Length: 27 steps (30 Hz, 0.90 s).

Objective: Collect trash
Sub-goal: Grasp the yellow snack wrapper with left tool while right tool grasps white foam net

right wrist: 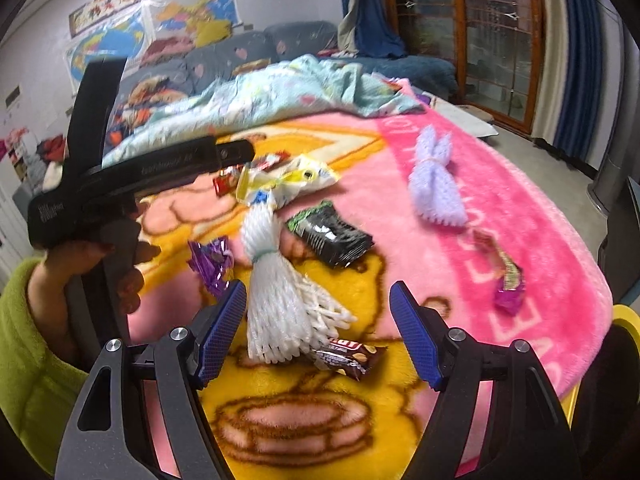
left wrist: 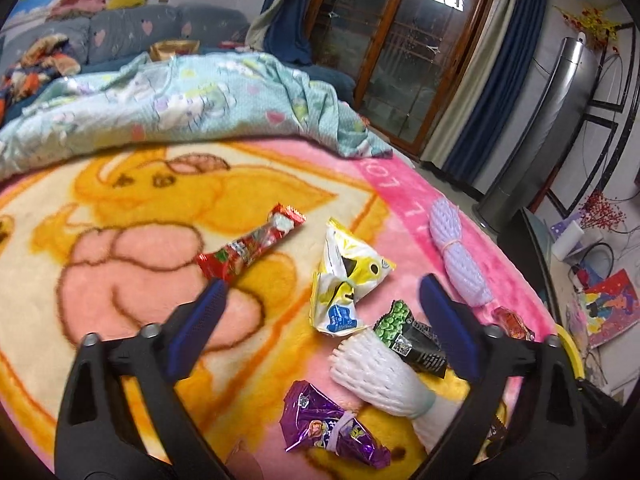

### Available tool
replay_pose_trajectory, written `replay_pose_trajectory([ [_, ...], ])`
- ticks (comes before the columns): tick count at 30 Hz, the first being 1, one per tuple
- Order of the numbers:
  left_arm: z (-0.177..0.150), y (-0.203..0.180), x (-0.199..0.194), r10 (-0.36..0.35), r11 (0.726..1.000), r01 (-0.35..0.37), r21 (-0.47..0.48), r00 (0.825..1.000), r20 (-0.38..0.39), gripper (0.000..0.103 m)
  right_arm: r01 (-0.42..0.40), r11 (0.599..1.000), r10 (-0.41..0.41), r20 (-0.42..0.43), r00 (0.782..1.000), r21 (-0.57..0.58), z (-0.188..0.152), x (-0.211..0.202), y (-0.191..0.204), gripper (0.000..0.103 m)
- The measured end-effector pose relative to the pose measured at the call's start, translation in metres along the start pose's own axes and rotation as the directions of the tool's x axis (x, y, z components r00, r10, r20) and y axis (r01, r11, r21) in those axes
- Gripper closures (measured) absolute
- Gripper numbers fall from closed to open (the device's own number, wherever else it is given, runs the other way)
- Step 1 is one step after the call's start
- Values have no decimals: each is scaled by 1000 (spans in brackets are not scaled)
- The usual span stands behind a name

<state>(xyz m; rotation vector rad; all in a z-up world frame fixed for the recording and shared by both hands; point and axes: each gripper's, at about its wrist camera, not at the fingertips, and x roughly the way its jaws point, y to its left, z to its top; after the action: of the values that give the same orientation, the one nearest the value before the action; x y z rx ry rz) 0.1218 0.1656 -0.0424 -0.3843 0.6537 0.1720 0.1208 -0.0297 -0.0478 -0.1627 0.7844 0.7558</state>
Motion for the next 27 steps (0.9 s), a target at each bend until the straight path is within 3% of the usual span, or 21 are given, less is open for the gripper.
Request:
replay_pose_trajectory([
  [2, -1, 4, 6, -17, 1000, 17, -15, 1000, -20, 29, -2, 1000, 2, -21, 1000, -16, 0, 8, 3, 31],
  [6, -1, 9, 18, -56, 998, 53, -44, 997, -60, 33, -6, 999, 4, -43, 999, -40, 3, 21, 9, 31],
  [8, -1, 11, 23, -82, 995, 77, -62, 994, -78, 45, -12, 998, 9, -52, 999, -56, 5, 26, 12, 32],
  [11, -2, 13, 32, -108, 991, 99, -86, 989, -103, 50, -12, 997, 4, -89, 996, -83, 6, 38, 15, 32],
  [15, -4, 16, 40, -132, 987, 118, -108, 983, -128, 55, -26, 995, 16, -109, 994, -93, 3, 46, 19, 48],
  [19, -5, 18, 45, -145, 984, 127, -126, 979, -144, 72, -49, 994, 37, -121, 992, -99, -2, 49, 22, 63],
  [22, -8, 19, 46, -170, 980, 150, -134, 974, -149, 78, -59, 994, 48, -116, 992, -96, -4, 48, 23, 66],
  [27, -9, 16, 42, -158, 982, 142, -122, 978, -137, 80, -67, 995, 59, -99, 993, -79, -3, 42, 22, 70],
])
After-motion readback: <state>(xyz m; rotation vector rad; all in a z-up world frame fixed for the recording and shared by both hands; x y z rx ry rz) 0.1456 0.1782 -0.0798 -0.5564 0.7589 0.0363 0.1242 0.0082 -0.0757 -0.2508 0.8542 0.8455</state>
